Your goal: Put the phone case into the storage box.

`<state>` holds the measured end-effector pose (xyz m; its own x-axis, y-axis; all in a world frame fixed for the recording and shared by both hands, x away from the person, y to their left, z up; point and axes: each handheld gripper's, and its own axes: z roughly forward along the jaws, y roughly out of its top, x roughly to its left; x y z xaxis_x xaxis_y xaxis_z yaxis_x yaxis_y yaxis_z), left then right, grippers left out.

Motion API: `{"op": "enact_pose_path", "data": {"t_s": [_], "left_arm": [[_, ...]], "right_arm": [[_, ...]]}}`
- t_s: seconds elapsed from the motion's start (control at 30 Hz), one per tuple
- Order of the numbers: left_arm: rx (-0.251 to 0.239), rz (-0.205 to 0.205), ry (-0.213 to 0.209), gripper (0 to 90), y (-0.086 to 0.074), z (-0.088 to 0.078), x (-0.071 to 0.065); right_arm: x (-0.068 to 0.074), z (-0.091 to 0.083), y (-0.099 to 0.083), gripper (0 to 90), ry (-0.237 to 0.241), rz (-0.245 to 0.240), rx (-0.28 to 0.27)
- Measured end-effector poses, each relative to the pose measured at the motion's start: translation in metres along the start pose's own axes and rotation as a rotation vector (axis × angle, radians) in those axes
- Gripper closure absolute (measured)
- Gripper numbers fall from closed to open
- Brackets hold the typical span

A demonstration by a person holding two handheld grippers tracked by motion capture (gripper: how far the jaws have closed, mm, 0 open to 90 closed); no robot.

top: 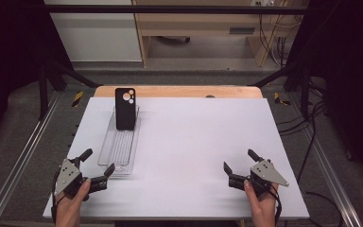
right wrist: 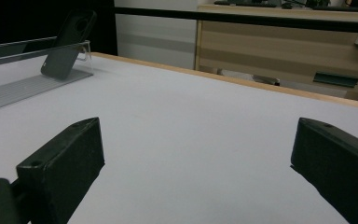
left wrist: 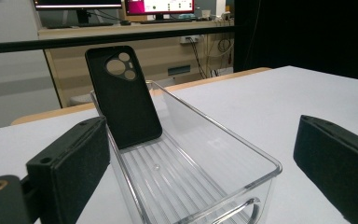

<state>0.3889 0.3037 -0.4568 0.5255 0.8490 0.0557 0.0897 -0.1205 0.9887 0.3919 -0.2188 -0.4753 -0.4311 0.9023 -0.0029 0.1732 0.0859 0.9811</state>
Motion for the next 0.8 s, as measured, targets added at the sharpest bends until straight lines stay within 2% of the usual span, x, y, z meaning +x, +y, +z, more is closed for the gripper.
{"op": "enact_pose_path", "data": {"t_s": [0.6,0.67,0.8], "left_arm": [[0.004,0.002,0.010,3.2,-0.013,-0.007,0.003],[0.006,0.011,0.016,3.1,-0.014,-0.008,0.003],[0.002,0.002,0.020,3.2,-0.017,-0.010,0.005]], "right_arm": [[0.000,0.000,0.000,2.9,0.001,-0.002,0.000],[0.000,0.000,0.000,3.1,-0.002,-0.009,0.000],[0.000,-0.001,0.000,3.1,-0.011,-0.021,-0.001]]}}
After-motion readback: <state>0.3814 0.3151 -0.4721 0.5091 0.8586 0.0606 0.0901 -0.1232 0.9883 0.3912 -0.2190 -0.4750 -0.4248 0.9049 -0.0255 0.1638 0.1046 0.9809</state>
